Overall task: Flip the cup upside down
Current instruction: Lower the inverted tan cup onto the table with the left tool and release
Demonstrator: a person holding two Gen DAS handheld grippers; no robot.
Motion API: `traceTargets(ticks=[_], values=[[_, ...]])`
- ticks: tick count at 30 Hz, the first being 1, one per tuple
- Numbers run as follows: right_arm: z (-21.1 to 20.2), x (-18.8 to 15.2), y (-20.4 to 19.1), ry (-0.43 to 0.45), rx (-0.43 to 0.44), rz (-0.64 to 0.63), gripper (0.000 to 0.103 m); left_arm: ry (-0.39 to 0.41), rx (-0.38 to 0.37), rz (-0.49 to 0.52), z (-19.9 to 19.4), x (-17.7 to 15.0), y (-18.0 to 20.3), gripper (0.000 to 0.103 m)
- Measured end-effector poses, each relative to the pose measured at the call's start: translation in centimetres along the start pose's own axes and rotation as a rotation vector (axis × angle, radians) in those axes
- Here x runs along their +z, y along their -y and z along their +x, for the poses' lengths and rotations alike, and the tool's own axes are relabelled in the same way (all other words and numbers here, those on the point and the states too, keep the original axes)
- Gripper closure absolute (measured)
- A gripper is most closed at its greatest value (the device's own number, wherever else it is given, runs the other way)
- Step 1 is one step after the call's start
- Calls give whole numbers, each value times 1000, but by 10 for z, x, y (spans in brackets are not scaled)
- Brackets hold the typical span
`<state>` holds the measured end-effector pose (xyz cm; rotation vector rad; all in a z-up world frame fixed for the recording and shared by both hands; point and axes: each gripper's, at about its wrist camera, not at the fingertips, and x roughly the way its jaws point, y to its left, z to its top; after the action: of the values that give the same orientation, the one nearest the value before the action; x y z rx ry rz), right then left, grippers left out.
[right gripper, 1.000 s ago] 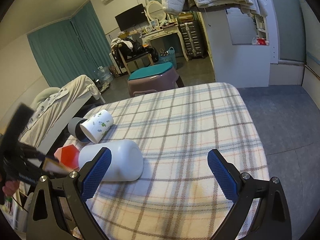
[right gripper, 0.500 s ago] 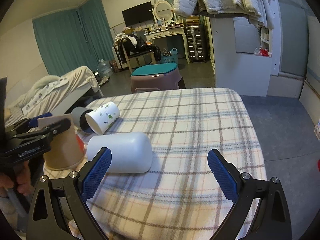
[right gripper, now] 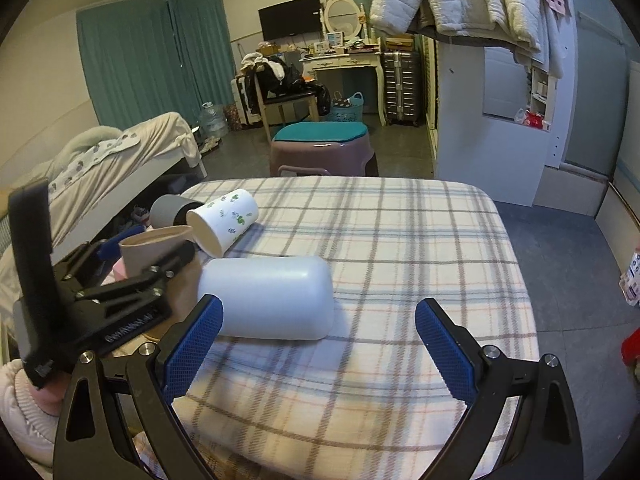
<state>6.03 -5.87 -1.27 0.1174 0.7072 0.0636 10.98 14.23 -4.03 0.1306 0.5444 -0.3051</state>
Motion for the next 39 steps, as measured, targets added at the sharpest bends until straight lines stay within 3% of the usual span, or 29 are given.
traceTargets(ticks=[5,12,15,16,17,31,39], values=[[4,1,-13,-13,2,-25,6,34,-19,18,-4,-8,-1,24],[5,0,-25,-19,-4,-41,6,10,-51,9,-16,-14,-10,24],[3,1,-30,-18,-7,-46,6,-2,-61,-4,-21,-16,-15,21],[2,1,-31,-16,-9,-49,6,-9,-60,-7,-22,-17,-17,15],[1,0,-32,-11,-12,-51,6,-14,-56,-14,-23,-17,-18,11],[-52,-5,-38,105,-62,-18,6,47,-65,-40,-63,-11,-23,11],[-88,-24,-50,180,-81,1,6,105,-67,-43,-112,-11,-31,11]])
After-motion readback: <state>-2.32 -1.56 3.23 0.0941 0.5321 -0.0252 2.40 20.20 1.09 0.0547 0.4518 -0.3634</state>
